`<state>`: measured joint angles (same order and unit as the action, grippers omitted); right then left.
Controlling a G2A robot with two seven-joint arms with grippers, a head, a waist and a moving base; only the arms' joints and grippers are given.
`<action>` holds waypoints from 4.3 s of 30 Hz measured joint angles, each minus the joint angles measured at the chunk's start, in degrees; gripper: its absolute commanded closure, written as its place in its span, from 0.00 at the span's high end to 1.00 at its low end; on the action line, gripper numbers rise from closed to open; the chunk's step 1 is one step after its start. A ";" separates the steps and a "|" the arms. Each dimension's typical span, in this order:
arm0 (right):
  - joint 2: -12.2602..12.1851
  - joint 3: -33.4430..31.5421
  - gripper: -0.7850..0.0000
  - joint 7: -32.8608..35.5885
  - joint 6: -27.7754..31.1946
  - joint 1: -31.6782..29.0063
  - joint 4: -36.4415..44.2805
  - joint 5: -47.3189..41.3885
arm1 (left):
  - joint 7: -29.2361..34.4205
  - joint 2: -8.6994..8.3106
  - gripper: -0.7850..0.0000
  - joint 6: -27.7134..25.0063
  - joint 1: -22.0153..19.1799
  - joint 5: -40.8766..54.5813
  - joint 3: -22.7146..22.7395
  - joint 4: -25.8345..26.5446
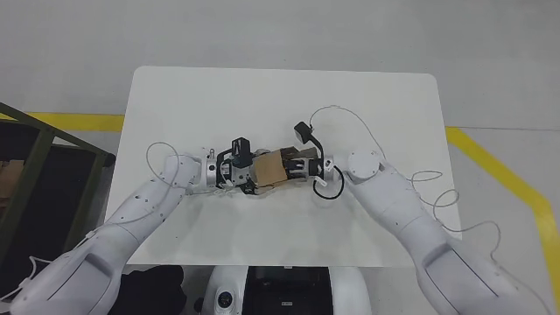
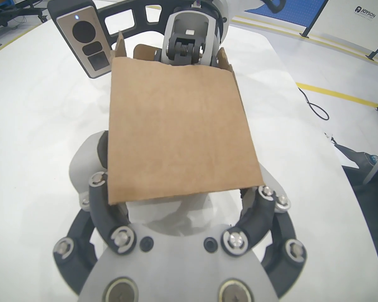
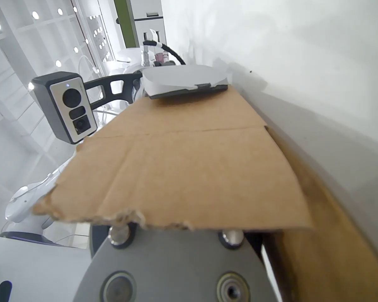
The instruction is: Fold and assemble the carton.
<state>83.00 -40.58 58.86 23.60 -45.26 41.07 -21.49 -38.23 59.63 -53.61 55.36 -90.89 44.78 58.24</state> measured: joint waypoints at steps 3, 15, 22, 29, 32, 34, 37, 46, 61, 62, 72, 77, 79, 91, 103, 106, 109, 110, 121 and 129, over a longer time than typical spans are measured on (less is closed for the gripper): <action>0.14 -0.10 0.00 0.16 0.06 0.39 -0.44 0.38 | -0.31 -0.07 0.91 -0.07 0.07 -0.13 0.14 -0.09; -1.95 -3.20 0.00 1.28 0.24 0.35 2.31 5.17 | -2.21 -0.62 0.93 -2.24 0.16 -1.06 0.72 0.17; -3.15 -5.28 0.00 1.05 -1.19 -1.38 4.86 6.10 | -2.62 -0.98 0.94 -1.86 0.58 -1.87 1.12 0.81; -4.32 -7.37 0.00 0.84 -2.60 -2.96 6.45 7.02 | -2.01 -1.24 0.95 -1.08 0.85 -1.75 1.76 0.73; -4.73 -8.33 0.00 -0.34 -3.95 -4.10 7.12 6.77 | -1.18 -1.17 0.99 -0.98 1.03 -1.28 1.71 0.85; -4.94 -8.89 0.00 -1.08 -4.82 -4.96 7.80 6.41 | -0.50 -1.01 1.00 -0.63 1.18 -0.80 1.53 1.29; -5.20 -9.38 0.00 -1.60 -5.57 -6.08 8.84 6.33 | 0.70 -0.66 1.00 -0.23 1.28 0.14 1.07 1.75; -5.78 -10.33 0.00 -1.74 -6.63 -8.03 10.64 6.66 | 3.71 0.57 1.00 0.00 -0.15 1.17 -0.71 0.32; -7.40 -12.78 0.00 -2.66 -10.62 -12.54 16.20 8.10 | 0.10 0.37 1.00 -0.95 -0.77 -1.90 -1.14 0.37; -7.44 -12.79 0.00 -2.74 -10.74 -12.66 16.43 8.21 | 0.04 0.44 1.00 -1.38 -1.02 -1.93 -1.29 0.46; -7.60 -12.84 0.00 -2.56 -10.67 -12.67 16.46 8.57 | 0.27 1.64 0.99 -3.03 -3.74 -0.81 -2.81 -1.22; -7.79 -13.16 0.00 -1.99 -10.17 -12.36 16.00 8.91 | -0.62 2.29 0.97 -4.41 -5.08 -0.44 -3.97 -2.97; -7.87 -13.33 0.00 -1.84 -10.05 -12.16 15.81 9.05 | -1.31 2.52 0.93 -4.43 -5.56 -0.50 -4.94 -3.54; -8.26 -13.89 0.00 -1.93 -9.93 -12.07 16.11 9.86 | -3.74 3.16 0.59 -4.34 -7.41 -0.57 -7.70 -6.31; -12.14 -22.79 0.00 -2.29 -13.39 -18.99 26.95 14.20 | -4.22 3.15 0.69 -2.58 -7.24 -1.27 -7.37 -6.76; -13.79 -26.63 0.00 0.40 -16.84 -23.78 33.57 15.81 | -4.47 3.01 0.69 -2.26 -7.08 -1.37 -7.07 -6.76; -15.03 -29.46 0.00 2.96 -20.31 -28.60 39.96 16.69 | -4.64 2.89 0.69 -1.97 -6.90 -1.30 -6.77 -6.67; -15.27 -29.88 0.00 3.48 -21.28 -29.80 41.43 17.04 | -4.63 2.86 0.69 -1.89 -6.85 -1.27 -6.69 -6.64; -15.48 -27.25 0.00 -0.04 -24.19 -30.87 42.79 19.54 | -4.44 2.51 0.71 -1.03 -6.13 -1.41 -5.86 -5.39; -15.06 -26.01 0.00 -5.90 -20.23 -28.35 40.10 19.32 | -4.44 2.05 0.73 -0.62 -5.37 -2.21 -5.29 -4.04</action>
<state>67.95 -66.59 52.95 3.37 -73.61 81.16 -2.16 -42.67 61.68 -54.23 49.99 -93.10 39.49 54.20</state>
